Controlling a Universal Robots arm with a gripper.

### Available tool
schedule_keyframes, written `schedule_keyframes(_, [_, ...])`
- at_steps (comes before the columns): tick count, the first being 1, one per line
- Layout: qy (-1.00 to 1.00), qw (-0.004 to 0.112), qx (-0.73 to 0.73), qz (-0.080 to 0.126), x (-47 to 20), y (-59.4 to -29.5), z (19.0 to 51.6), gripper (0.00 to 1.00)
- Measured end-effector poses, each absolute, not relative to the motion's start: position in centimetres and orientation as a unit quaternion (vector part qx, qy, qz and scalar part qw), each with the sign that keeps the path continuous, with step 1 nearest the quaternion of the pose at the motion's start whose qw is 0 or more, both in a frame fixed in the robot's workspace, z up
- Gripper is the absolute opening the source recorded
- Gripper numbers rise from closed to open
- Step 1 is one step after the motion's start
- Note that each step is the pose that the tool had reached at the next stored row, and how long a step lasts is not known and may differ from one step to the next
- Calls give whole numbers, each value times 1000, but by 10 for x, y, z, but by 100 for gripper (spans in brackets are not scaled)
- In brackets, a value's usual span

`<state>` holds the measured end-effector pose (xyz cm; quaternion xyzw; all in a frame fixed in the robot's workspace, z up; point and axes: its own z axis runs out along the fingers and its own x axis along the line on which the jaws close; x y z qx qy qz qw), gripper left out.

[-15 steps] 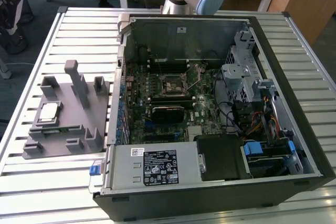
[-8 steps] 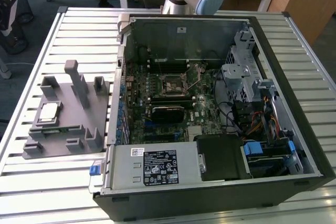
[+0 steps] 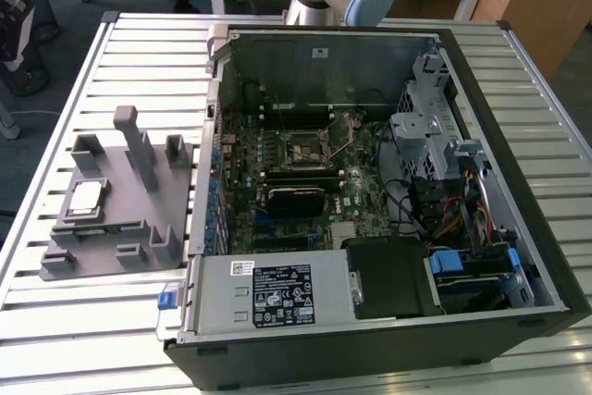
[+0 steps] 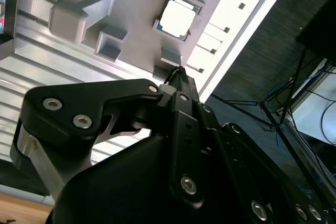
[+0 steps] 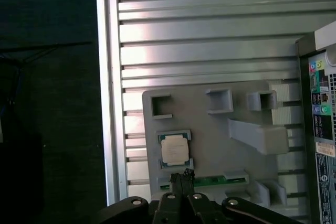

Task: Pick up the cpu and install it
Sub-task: 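Pick up the cpu and move it towards the insertion slot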

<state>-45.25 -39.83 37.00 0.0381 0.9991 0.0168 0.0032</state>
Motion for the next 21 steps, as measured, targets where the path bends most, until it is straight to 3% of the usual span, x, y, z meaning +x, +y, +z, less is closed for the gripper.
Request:
schedule_keyframes(14, [1000,-1,18,11,-452,-399,352,11])
schedule_keyframes(15, [1000,-2,9,11,-453,-399,351,17])
schedule_keyframes(17, [1000,-4,-2,11,-452,-399,348,17])
schedule_keyframes(18, [1000,-6,-4,11,-452,-399,347,23])
schedule_keyframes(19, [1000,-7,-5,11,-452,-399,345,23])
schedule_keyframes(21, [1000,-10,-6,11,-451,-399,341,35])
